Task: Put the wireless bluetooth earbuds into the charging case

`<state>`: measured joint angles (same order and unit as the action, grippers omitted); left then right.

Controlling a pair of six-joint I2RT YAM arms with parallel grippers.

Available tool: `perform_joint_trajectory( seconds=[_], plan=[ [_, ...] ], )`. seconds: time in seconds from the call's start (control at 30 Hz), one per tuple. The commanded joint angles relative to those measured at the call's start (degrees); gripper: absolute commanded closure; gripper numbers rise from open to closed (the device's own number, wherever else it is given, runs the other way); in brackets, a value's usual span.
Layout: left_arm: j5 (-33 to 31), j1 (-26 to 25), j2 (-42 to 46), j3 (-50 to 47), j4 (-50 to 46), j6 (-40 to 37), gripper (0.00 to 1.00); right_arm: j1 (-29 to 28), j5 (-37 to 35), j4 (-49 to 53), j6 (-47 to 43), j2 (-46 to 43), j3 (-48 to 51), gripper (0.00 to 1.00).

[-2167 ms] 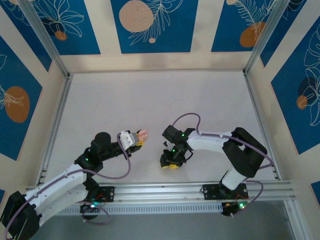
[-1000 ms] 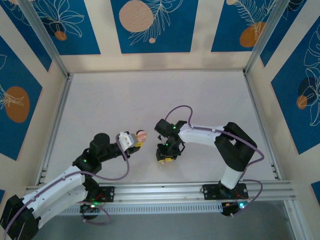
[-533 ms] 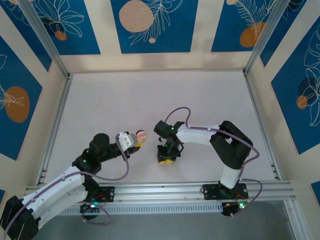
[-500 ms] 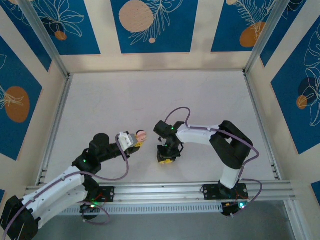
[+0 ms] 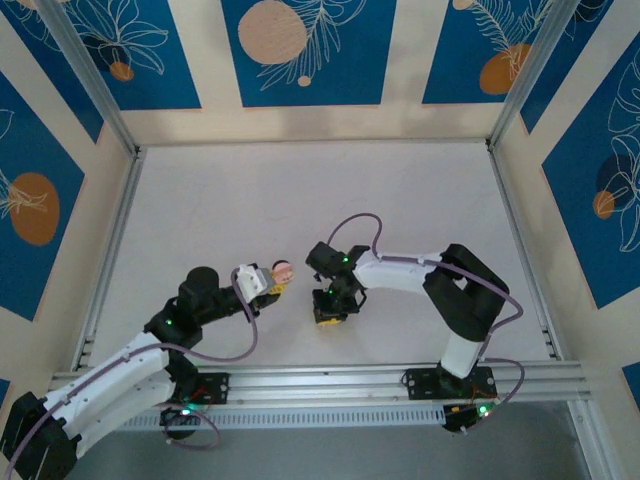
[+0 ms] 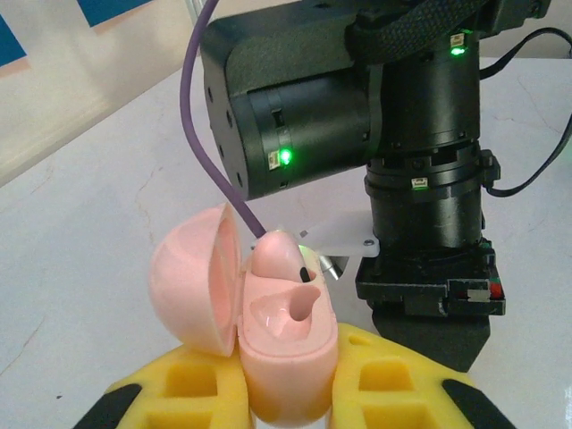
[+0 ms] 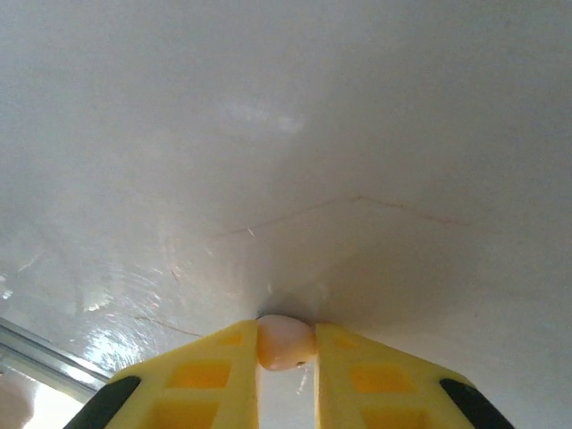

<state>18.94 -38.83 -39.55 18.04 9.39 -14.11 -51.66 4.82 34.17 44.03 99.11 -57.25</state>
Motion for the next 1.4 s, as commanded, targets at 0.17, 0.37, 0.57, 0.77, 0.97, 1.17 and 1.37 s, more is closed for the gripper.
perform_joint_trajectory(
  seconds=[0.17, 0.37, 0.57, 0.77, 0.97, 1.17, 1.37],
  plan=[
    [0.17, -0.46, -5.89, -0.46, 6.41, 1.30, 0.83, 0.58, -5.33, -3.91, 1.08, -7.88, 4.09, 0.83],
    [1.86, -0.46, -15.00, 0.63, 11.47, 3.22, 0.84, 2.48, -9.14, -6.78, -1.05, -14.52, 7.63, 0.83],
    [5.59, -0.48, -24.00, 3.02, 14.17, 5.35, 0.84, 5.06, -10.93, -9.70, -5.57, -20.59, 10.30, 0.83],
    [8.23, -0.51, -30.41, 5.70, 14.34, 5.94, 0.84, 7.27, -10.83, -11.43, -10.19, -23.25, 10.86, 0.83],
    [10.63, -0.53, -36.02, 6.99, 16.61, 6.63, 0.84, 7.71, -9.88, -13.57, -14.06, -23.84, 10.15, 0.83],
    [12.82, -0.53, -40.38, 8.66, 17.49, 6.90, 0.84, 7.68, -8.61, -16.86, -16.54, -25.20, 10.80, 0.83],
    [15.15, -0.52, -42.78, 9.26, 19.55, 7.16, 0.84, 7.33, -6.69, -20.01, -19.72, -26.59, 11.43, 0.83]
  ],
)
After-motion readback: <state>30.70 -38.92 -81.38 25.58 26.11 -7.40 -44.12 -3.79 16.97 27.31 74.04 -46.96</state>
